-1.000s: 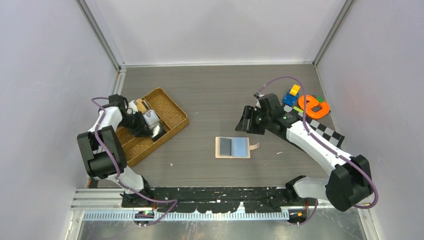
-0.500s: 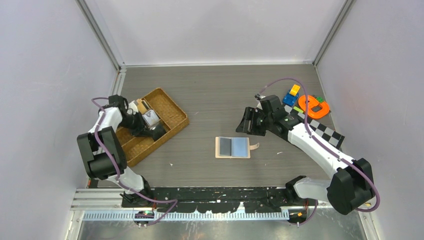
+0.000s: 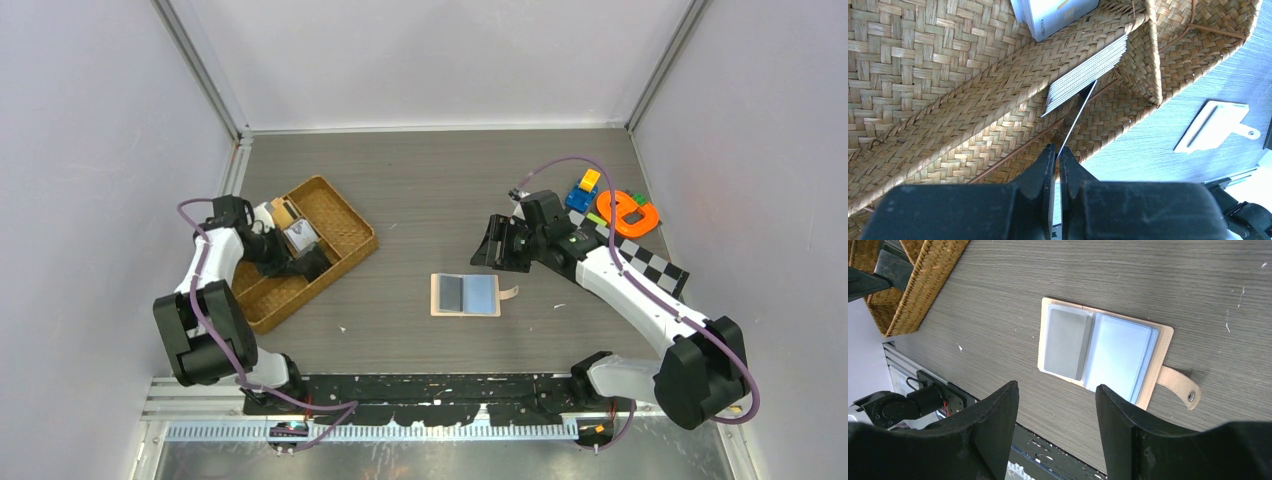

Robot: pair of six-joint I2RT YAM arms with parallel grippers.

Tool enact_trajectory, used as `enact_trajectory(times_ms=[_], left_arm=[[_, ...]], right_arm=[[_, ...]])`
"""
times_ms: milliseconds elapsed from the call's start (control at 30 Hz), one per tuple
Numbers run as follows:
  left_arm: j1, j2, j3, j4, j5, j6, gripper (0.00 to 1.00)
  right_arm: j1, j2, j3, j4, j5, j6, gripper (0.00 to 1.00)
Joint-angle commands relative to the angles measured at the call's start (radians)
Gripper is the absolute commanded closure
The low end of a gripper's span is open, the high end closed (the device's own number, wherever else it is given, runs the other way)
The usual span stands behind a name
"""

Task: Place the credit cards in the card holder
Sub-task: Pick up the credit card from the storage box.

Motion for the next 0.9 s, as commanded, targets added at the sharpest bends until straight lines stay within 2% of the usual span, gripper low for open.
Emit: enact_trajectory(times_ms=[0,67,433,867], left_arm=[[0.007,-0.038,-0.009,0.02,0.022,-0.007,0.98],[0.006,-0.033,-0.006,0.015,0.025,-0.006,1.0],[-0.004,-0.151,-0.038,0.048,0.08,-0.007,1.0],[-0.016,-0.215,-0.017,0.062,0.118,0.017,1.0]], right_arm=[[-0.002,-0.026,0.001,0.031,-0.02,-0.011,0.37],[-0.003,-0.027,0.0,0.031,-0.02,-0.01,0.37],[-0.002,-0.007,0.011,0.03,-0.029,-0.011,0.37],[-0.003,0.001,0.027,0.032,-0.03,-0.004,0.37]])
